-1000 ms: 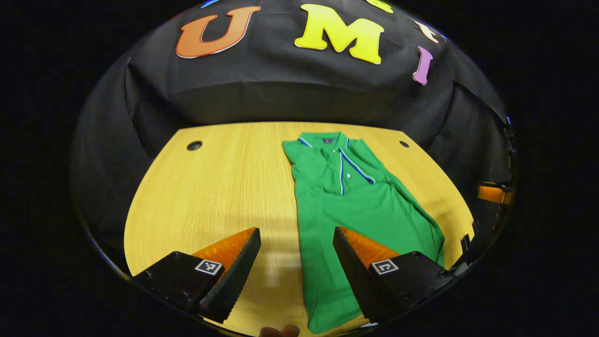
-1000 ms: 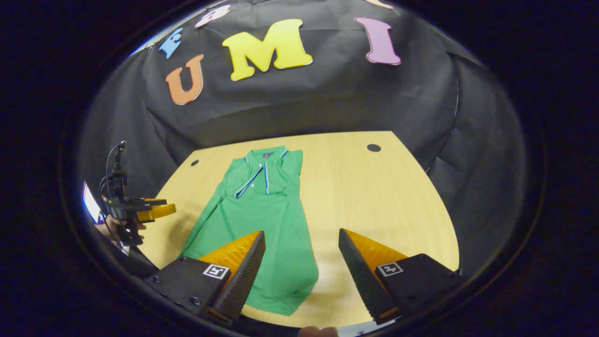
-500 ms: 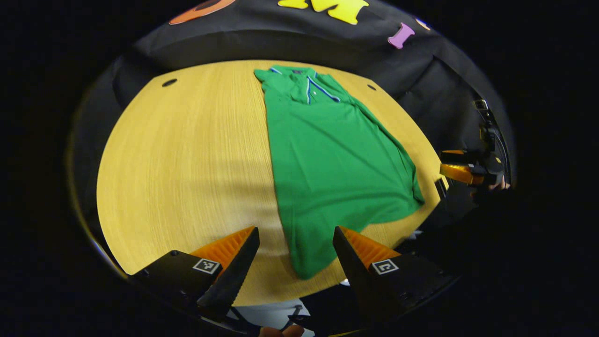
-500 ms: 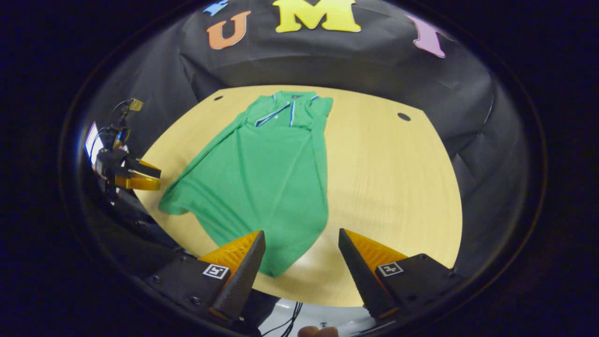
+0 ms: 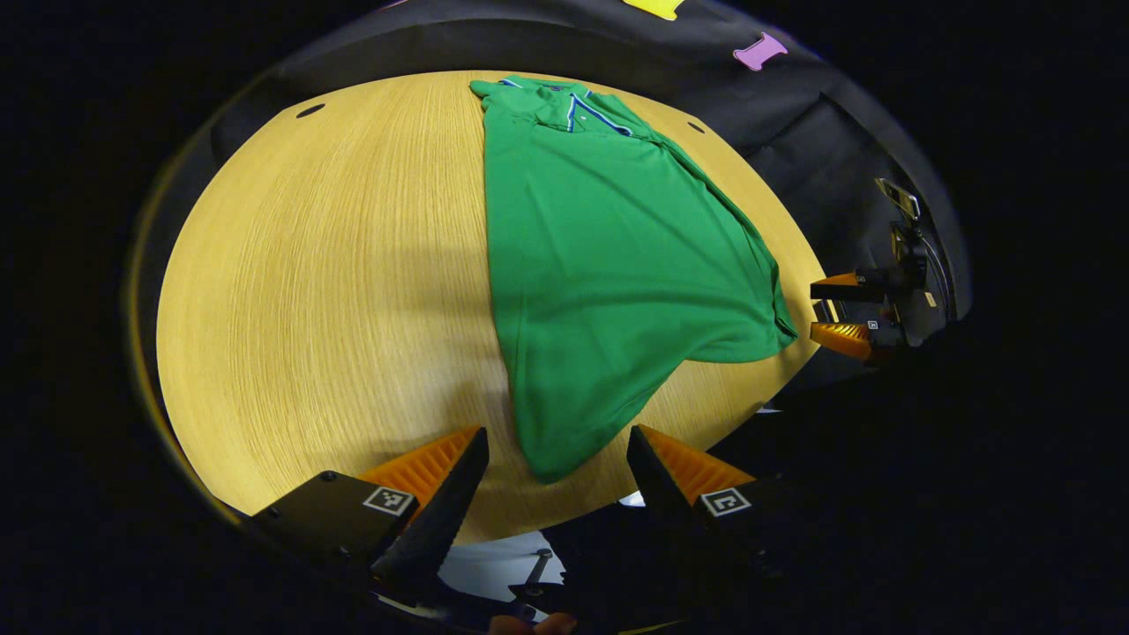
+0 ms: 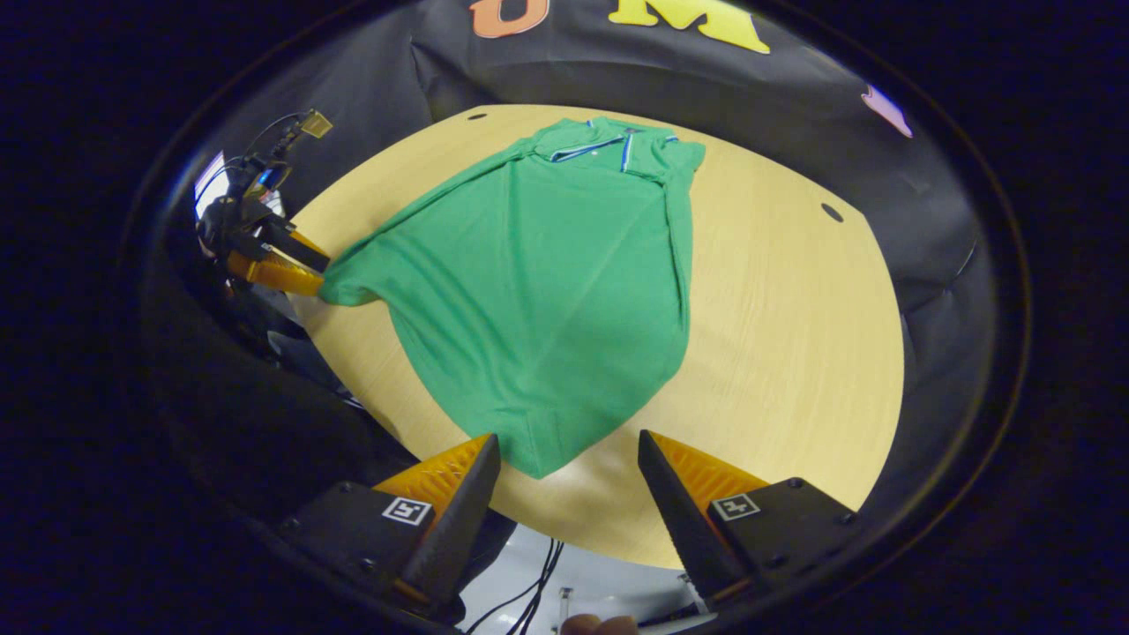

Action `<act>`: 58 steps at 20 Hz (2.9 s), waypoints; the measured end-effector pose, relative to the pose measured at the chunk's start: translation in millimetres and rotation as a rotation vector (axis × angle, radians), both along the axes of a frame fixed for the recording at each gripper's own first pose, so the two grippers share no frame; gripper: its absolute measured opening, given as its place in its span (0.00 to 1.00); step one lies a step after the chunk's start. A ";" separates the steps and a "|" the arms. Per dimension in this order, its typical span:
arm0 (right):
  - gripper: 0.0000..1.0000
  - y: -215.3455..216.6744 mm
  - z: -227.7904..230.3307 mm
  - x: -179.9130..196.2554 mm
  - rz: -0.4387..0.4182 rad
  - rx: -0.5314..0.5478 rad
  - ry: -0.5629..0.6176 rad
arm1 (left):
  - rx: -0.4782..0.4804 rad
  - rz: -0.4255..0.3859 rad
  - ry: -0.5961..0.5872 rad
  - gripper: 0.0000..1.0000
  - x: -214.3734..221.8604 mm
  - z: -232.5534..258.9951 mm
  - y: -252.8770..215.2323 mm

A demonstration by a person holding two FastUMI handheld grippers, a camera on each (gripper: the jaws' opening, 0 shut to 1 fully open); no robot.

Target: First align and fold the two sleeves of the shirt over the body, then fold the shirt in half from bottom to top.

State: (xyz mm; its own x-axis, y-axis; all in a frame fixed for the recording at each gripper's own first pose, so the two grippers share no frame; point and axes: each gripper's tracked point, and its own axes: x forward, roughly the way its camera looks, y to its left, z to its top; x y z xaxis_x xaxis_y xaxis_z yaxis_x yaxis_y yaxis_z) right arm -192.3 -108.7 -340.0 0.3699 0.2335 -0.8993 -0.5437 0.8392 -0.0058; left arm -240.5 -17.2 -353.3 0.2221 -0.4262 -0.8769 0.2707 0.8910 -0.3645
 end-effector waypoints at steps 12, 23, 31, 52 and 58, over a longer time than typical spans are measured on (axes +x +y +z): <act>0.99 2.9 -26.7 -3.3 0.114 -0.068 0.048 | 0.135 -0.099 -0.023 1.00 7.9 -7.0 -7.0; 0.99 5.9 -26.7 0.6 0.145 -0.076 0.047 | 0.308 -0.248 -0.097 0.99 -0.7 -12.3 -9.3; 0.01 18.7 -22.4 11.2 0.059 0.031 0.071 | 0.089 0.059 -0.093 0.04 29.6 -7.3 -25.5; 0.01 17.5 54.1 55.4 -0.125 0.190 0.014 | 0.055 -0.056 -0.310 0.03 90.9 73.0 -27.7; 0.01 20.6 93.3 88.2 -0.153 0.238 -0.055 | 0.055 -0.048 -0.385 0.03 122.1 102.1 -26.6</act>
